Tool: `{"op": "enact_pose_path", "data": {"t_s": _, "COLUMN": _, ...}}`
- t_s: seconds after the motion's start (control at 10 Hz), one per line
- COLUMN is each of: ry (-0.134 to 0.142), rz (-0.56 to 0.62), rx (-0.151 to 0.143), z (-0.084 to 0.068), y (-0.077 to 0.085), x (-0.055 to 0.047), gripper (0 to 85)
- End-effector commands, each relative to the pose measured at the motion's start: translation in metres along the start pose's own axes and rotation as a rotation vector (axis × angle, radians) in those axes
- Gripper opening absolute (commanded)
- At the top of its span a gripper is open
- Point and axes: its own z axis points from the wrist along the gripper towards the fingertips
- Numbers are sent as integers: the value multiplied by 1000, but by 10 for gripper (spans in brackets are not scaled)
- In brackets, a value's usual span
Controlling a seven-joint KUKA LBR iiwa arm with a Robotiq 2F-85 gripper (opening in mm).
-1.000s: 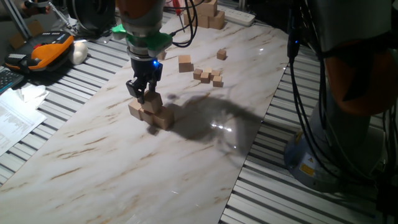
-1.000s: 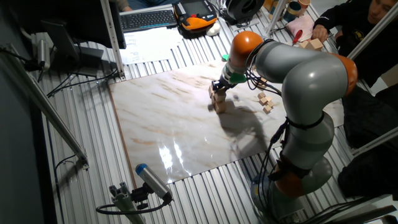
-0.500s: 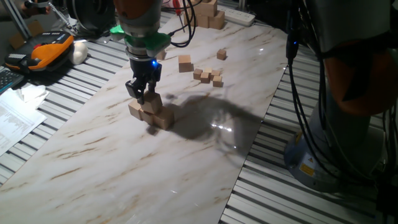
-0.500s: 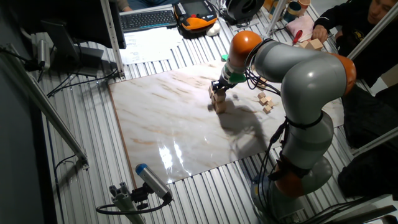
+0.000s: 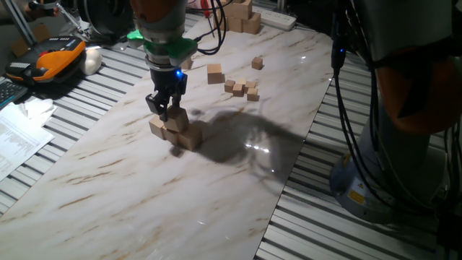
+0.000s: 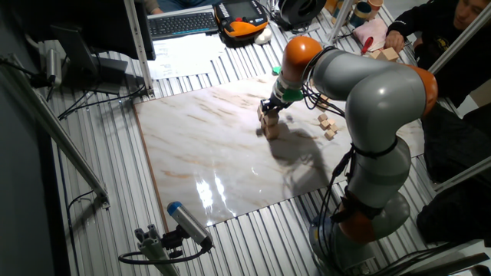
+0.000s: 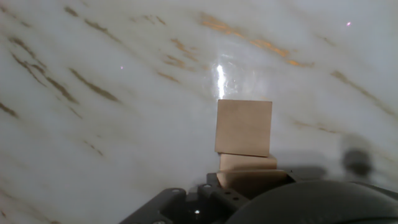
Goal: Stack the blocks into a pyramid shape
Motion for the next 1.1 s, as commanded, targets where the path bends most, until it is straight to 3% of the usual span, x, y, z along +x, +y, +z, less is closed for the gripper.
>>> {"op": "enact_pose_path", "data": {"t_s": 0.0, "ry": 3, "rz": -3, "rx": -4, "z": 0, "y": 0, "x": 0, "gripper": 0}}
{"op": "enact_pose_path", "data": {"t_s": 0.2, "ry": 19, "rz": -29, "rx": -16, "z": 0, "y": 0, "x": 0, "gripper": 0}}
{"op": "enact_pose_path", "data": {"t_s": 0.4, "ry": 5, "rz": -27, "rx": 6, "z": 0, "y": 0, "x": 0, "gripper": 0}}
{"op": "enact_pose_path", "data": {"t_s": 1.0, "ry": 42, "rz": -5, "rx": 24, "z": 0, "y": 0, "x": 0, "gripper": 0}}
